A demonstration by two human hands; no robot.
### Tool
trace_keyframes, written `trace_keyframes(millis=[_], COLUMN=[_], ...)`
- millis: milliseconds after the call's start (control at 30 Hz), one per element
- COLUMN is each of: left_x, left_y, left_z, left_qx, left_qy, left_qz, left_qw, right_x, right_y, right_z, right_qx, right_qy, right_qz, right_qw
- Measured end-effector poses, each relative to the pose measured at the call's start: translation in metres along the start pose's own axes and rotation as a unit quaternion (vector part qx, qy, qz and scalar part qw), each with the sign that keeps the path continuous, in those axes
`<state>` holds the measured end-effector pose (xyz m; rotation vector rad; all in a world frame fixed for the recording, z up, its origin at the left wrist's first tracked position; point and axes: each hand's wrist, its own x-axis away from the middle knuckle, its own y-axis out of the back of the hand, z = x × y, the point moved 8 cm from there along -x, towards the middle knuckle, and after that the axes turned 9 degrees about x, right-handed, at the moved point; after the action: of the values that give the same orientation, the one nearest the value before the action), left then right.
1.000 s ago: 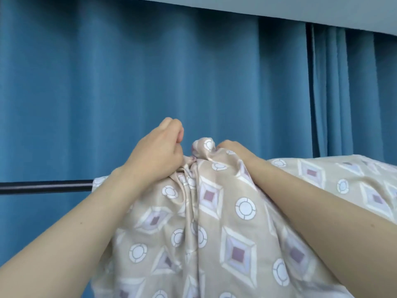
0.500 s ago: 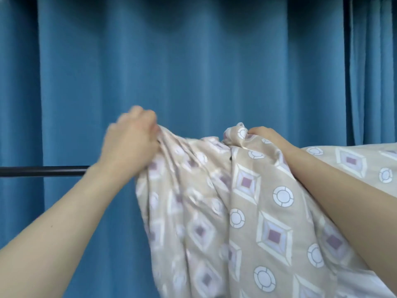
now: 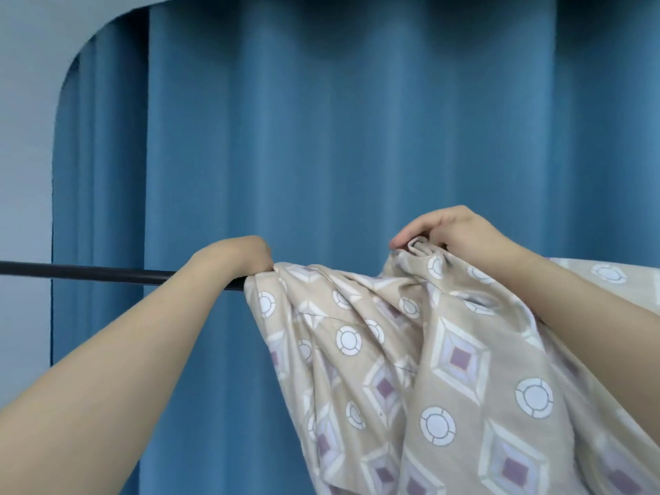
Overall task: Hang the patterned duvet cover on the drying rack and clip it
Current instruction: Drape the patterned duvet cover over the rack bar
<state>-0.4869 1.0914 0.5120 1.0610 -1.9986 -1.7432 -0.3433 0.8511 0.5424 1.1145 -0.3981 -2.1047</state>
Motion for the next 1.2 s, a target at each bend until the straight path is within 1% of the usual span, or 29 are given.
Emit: trace_keyframes(millis=[67, 167, 233, 300, 367, 433, 533, 600, 633, 667, 733, 767, 800, 867, 900, 967, 1000, 1033, 1067, 1133, 1167, 1200], left_x=[-0.003, -0.007, -0.005, -0.003, -0.003, -0.008, -0.014, -0.015, -0.014, -0.012, -0.008, -0.006, -0.002, 0.004, 0.008, 0.011, 0.012, 0.013, 0.015, 0.022, 0.026, 0.03], left_y=[-0.001, 0.003, 0.005, 0.007, 0.009, 0.01, 0.013, 0.015, 0.016, 0.018, 0.019, 0.016, 0.013, 0.007, 0.007, 0.01, 0.012, 0.014, 0.015, 0.017, 0.017, 0.016], left_z=[0.001, 0.004, 0.003, 0.0, -0.002, 0.0, 0.004, 0.003, 0.003, 0.002, 0.0, -0.003, -0.007, -0.015, -0.018, -0.02, -0.021, -0.021, -0.022, -0.026, -0.029, -0.031], left_qx=[0.014, 0.055, 0.071, 0.087, 0.094, 0.094, 0.094, 0.102, 0.111, 0.124, 0.151, 0.163, 0.171, 0.178, 0.181, 0.196, 0.204, 0.21, 0.215, 0.228, 0.233, 0.239], left_qy=[-0.008, -0.029, -0.05, -0.076, -0.106, -0.128, -0.161, -0.192, -0.208, -0.225, -0.262, -0.281, -0.299, -0.332, -0.346, -0.367, -0.376, -0.385, -0.396, -0.413, -0.42, -0.422], left_qz=[0.002, -0.015, -0.021, -0.025, -0.027, -0.031, -0.043, -0.051, -0.055, -0.059, -0.052, -0.031, -0.003, 0.042, 0.049, 0.038, 0.027, 0.018, 0.016, 0.035, 0.056, 0.082], left_qw=[1.0, 0.998, 0.996, 0.993, 0.99, 0.987, 0.981, 0.975, 0.97, 0.965, 0.952, 0.945, 0.939, 0.925, 0.919, 0.908, 0.904, 0.898, 0.893, 0.881, 0.876, 0.871], right_x=[-0.003, -0.009, -0.013, -0.016, -0.018, -0.022, -0.025, -0.024, -0.022, -0.019, -0.009, -0.002, 0.004, 0.015, 0.021, 0.037, 0.047, 0.057, 0.067, 0.085, 0.091, 0.096], right_y=[-0.016, -0.044, -0.064, -0.083, -0.101, -0.112, -0.118, -0.115, -0.113, -0.111, -0.11, -0.112, -0.114, -0.118, -0.118, -0.121, -0.125, -0.132, -0.14, -0.16, -0.17, -0.176], right_z=[0.009, 0.021, 0.025, 0.03, 0.033, 0.037, 0.042, 0.043, 0.046, 0.051, 0.069, 0.078, 0.084, 0.09, 0.092, 0.102, 0.109, 0.114, 0.117, 0.112, 0.106, 0.097], right_qx=[0.017, 0.143, 0.259, 0.378, 0.441, 0.466, 0.497, 0.515, 0.533, 0.562, 0.637, 0.663, 0.678, 0.685, 0.681, 0.661, 0.649, 0.632, 0.613, 0.589, 0.595, 0.617], right_qy=[-0.012, -0.023, -0.034, -0.037, -0.053, -0.08, -0.12, -0.141, -0.143, -0.136, -0.105, -0.095, -0.093, -0.102, -0.11, -0.107, -0.089, -0.065, -0.048, -0.063, -0.086, -0.119], right_qz=[0.04, 0.097, 0.123, 0.142, 0.156, 0.145, 0.094, 0.032, -0.01, -0.06, -0.17, -0.214, -0.245, -0.281, -0.299, -0.344, -0.357, -0.357, -0.344, -0.283, -0.245, -0.207], right_qw=[0.999, 0.985, 0.957, 0.914, 0.882, 0.869, 0.854, 0.845, 0.834, 0.813, 0.744, 0.711, 0.687, 0.664, 0.659, 0.658, 0.666, 0.685, 0.71, 0.754, 0.76, 0.75])
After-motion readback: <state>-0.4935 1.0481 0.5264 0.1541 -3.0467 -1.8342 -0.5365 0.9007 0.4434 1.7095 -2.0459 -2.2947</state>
